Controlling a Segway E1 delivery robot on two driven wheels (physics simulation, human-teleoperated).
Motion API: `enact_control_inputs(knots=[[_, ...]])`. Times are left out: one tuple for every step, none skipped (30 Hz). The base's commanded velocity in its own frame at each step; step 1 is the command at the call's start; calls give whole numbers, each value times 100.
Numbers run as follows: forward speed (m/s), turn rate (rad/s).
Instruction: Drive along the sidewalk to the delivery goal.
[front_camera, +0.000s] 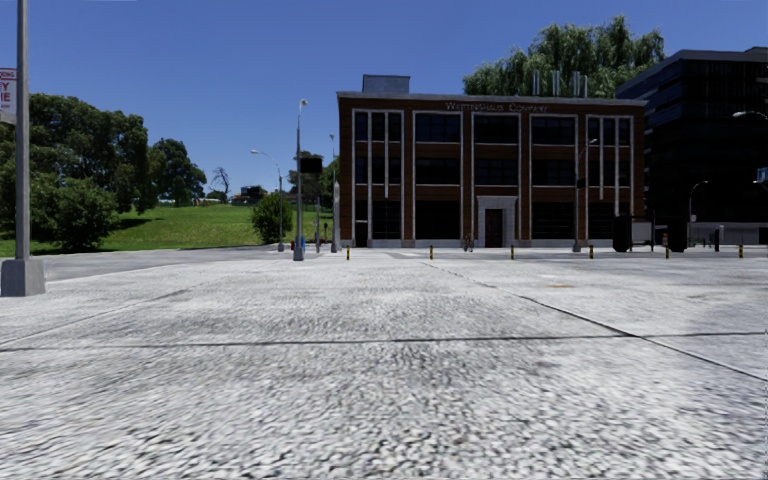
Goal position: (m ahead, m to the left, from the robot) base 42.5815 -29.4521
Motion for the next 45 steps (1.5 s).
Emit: enact_control_inputs(knots=[[200,0],[200,0],[200,0],[200,0],[200,0],[200,0],[200,0],[200,0],[200,0],[200,0],[200,0],[200,0],[200,0],[200,0],[200,0],[200,0],[200,0],[200,0],[200,0],[200,0],[200,0],[200,0],[200,0],[200,0],[200,0],[200,0],[200,0],[200,0],[200,0],[200,0],[200,0],[200,0],[200,0],[200,0],[200,0],[200,0],[200,0],[200,0],[200,0],[200,0],[200,0],[200,0],[200,0],[200,0],[200,0]])
